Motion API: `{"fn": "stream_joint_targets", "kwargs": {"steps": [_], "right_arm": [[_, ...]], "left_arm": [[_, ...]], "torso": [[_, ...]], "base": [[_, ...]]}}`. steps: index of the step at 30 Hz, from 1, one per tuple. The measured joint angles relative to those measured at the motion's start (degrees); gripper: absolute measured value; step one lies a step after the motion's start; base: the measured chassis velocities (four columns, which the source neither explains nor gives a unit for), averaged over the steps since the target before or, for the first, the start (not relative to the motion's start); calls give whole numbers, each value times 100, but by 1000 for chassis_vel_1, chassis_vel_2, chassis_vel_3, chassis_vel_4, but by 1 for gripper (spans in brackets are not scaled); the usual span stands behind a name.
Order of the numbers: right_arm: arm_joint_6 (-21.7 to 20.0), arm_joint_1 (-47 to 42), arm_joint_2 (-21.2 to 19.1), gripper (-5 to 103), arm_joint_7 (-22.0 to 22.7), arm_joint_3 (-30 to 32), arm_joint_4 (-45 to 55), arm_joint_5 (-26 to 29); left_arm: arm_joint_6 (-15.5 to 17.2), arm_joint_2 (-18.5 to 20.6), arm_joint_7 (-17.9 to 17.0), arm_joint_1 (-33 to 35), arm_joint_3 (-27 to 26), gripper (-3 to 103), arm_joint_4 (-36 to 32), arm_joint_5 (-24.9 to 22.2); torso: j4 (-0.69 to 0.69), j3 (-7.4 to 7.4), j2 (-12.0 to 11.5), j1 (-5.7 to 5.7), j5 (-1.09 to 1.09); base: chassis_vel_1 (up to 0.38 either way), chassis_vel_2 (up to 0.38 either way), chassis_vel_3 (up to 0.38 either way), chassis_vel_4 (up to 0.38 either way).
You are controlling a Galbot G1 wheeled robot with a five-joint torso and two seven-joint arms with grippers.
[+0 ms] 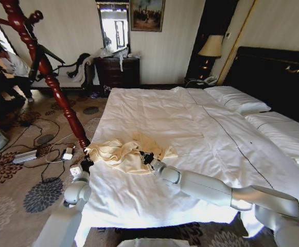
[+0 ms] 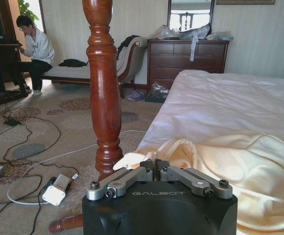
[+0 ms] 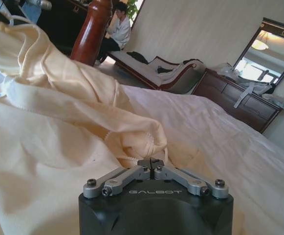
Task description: Pick up the clothes from the bed and hang them on the clothes hanger.
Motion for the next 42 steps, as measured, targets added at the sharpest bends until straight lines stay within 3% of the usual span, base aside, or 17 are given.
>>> {"fn": "stream_joint_targets", "kwargs": {"steps": [10,15,17,19,23,25,28,30,31,34,42], "right_arm": [[-4,-769,-337,0,76,311,569,126],[-28,-1070,-490,0,173,407,617,-66],[5,-1115,-494,12,208,472,598,-160],[30,-1120,-485,12,220,504,590,-204],[124,-1065,-358,33,245,661,643,-303],[125,-1043,-338,33,247,675,657,-289],[114,-911,-182,50,254,620,590,-188],[108,-890,-156,50,253,591,558,-179],[90,-859,-117,55,254,539,507,-169],[-73,-763,-30,71,262,347,381,-147],[-502,-305,-4,97,371,-137,277,-14]], "left_arm": [[9,-12,-8,-4,10,1,34,-1],[9,-3,-8,-28,10,1,68,-1],[9,11,-8,-37,7,1,72,-5],[10,19,-10,-38,5,1,72,-10],[24,56,-30,-49,1,1,74,-24],[26,56,-31,-52,1,1,75,-24],[33,27,-43,-69,13,1,81,-24],[33,20,-43,-69,17,1,82,-23],[34,8,-43,-69,21,1,82,-21],[36,-13,-46,-57,25,1,81,-9],[33,-93,-47,-75,22,1,80,10]], "torso": [[0,0,0,0,0],[-1,0,0,0,-1],[-1,0,0,0,0],[0,0,0,0,0],[0,0,0,0,-1],[0,0,0,0,-1],[1,0,0,0,-1],[1,0,0,0,-1],[0,0,0,0,0],[1,0,0,0,-1],[0,0,0,0,0]], "base": [[0,0,0,0],[0,0,0,0],[0,0,0,0],[0,0,0,0],[0,0,0,0],[0,0,0,0],[0,0,0,0],[0,0,0,0],[0,0,0,0],[0,0,0,0],[0,0,0,0]]}}
